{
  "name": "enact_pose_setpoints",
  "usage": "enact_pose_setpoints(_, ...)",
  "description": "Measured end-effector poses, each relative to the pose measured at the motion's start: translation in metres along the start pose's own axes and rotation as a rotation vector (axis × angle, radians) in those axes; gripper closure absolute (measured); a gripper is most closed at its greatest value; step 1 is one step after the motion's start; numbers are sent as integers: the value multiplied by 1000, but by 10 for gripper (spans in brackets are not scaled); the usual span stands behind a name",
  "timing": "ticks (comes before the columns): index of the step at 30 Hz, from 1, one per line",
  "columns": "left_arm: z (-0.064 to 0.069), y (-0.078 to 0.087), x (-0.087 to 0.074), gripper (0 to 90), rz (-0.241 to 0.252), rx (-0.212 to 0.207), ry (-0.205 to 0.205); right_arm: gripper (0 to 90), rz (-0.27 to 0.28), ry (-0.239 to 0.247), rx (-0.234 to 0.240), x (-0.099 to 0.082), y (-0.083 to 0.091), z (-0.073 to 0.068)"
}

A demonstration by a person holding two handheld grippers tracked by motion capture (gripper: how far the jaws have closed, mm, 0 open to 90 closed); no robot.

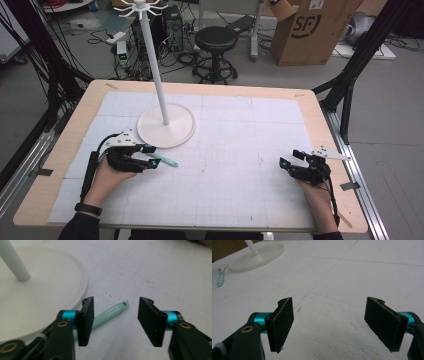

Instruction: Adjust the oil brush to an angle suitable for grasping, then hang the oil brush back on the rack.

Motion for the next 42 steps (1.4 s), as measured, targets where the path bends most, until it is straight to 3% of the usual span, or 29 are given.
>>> enact_pose_setpoints(5, -12, 23, -2, 288, 66, 59, -3, 230, 0, 9, 1, 0, 0, 0)
enact_pose_setpoints(15, -28, 58, -16, 226, 210, 109, 44, 230, 0, 0, -3, 0, 0, 0)
enact_pose_setpoints(17, -30, 61, -21, 222, 221, 124, 53, 230, 2, 1, -4, 0, 0, 0)
enact_pose_setpoints(22, -38, 69, -32, 225, 234, 148, 86, 230, 5, -4, -2, 0, 0, 2)
enact_pose_setpoints(30, -43, 74, -35, 224, 262, 140, 105, 230, 3, -2, -9, 0, 0, 0)
enact_pose_setpoints(38, -43, 72, -28, 223, 245, 119, 72, 230, 4, -6, -7, 0, 0, 1)
enact_pose_setpoints(42, -46, 66, -19, 218, 187, 107, 33, 230, 4, -7, -6, 0, 0, 1)
Point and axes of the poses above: each handheld gripper's, and its own axes: y roughly backward along the jaws, x roughly out of its top, z roughly to its right, the point moved 4 cm from there along -y, roughly forward along the jaws, and after that the axes turned 13 degrees about x, right-handed, at the moved point
